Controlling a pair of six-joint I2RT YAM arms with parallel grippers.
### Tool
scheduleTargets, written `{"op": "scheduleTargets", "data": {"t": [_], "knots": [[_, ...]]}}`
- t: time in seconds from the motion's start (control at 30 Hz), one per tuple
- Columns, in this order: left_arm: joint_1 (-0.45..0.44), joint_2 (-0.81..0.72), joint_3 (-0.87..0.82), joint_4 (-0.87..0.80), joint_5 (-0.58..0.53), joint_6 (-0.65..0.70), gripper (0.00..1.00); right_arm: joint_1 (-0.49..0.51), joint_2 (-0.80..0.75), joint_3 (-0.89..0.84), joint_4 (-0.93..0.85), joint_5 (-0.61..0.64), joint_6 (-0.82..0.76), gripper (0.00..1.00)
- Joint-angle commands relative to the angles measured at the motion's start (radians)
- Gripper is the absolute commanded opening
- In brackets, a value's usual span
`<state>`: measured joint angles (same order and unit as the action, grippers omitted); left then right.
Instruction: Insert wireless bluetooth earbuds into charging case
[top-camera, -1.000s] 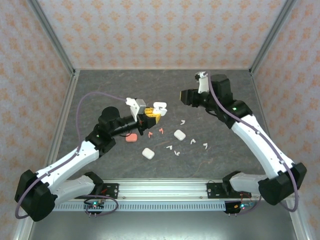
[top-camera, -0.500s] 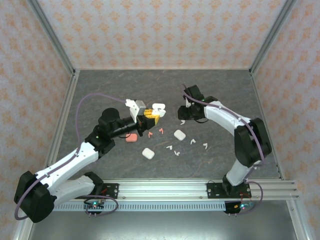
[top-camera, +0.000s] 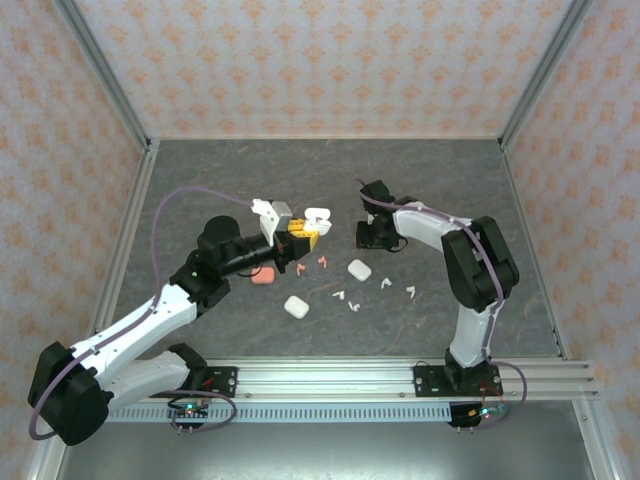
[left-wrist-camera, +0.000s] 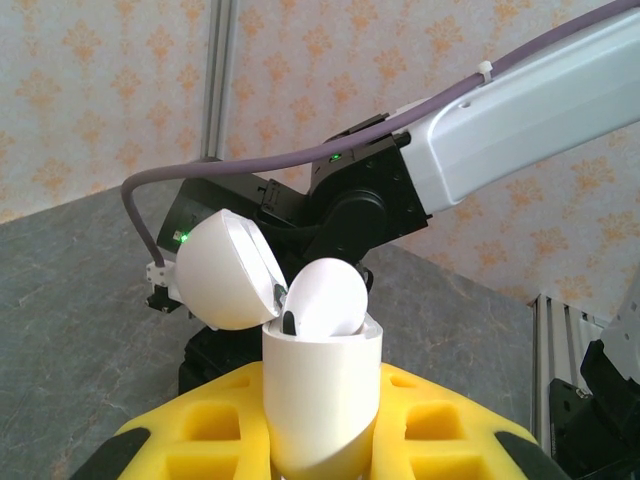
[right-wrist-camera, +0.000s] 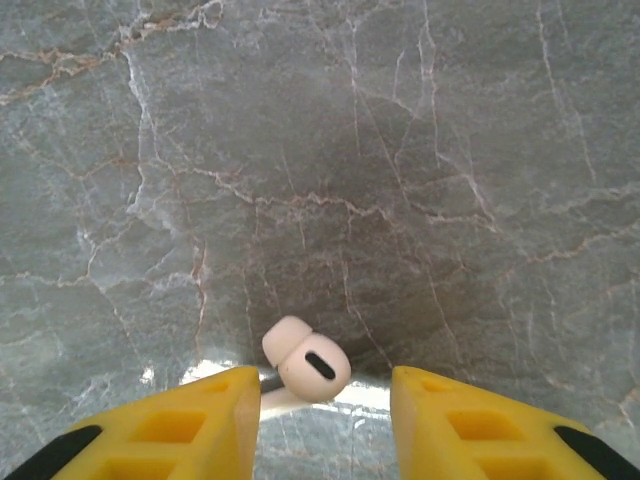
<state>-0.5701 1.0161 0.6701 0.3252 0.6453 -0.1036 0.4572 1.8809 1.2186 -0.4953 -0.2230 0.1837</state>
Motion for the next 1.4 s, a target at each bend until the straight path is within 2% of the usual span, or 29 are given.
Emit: {"op": "scheduleTargets", "data": {"t": [0.0, 0.47, 0.87, 1.13, 1.37], "knots": [[-0.008, -0.012, 0.005, 0.000, -0.014, 0.018, 0.00, -0.001, 0.023, 0.034, 0.020, 0.029, 0.009, 0.38], [-0.009, 0.007, 0.023, -0.008, -0.007, 0.020, 0.00, -0.001, 0.067, 0.058, 0.017, 0.001, 0.001, 0.29], [-0.009, 0.005, 0.020, -0.009, -0.010, 0.018, 0.00, -0.001, 0.033, 0.016, 0.009, 0.001, -0.028, 0.20], [-0.008, -0.010, -0.029, 0.067, -0.029, -0.017, 0.00, 0.000, -0.137, -0.040, 0.012, 0.036, -0.134, 0.19], [-0.007, 0.008, -0.039, 0.145, -0.013, -0.054, 0.00, 0.004, -0.430, -0.088, 0.009, 0.001, -0.259, 0.18]]}}
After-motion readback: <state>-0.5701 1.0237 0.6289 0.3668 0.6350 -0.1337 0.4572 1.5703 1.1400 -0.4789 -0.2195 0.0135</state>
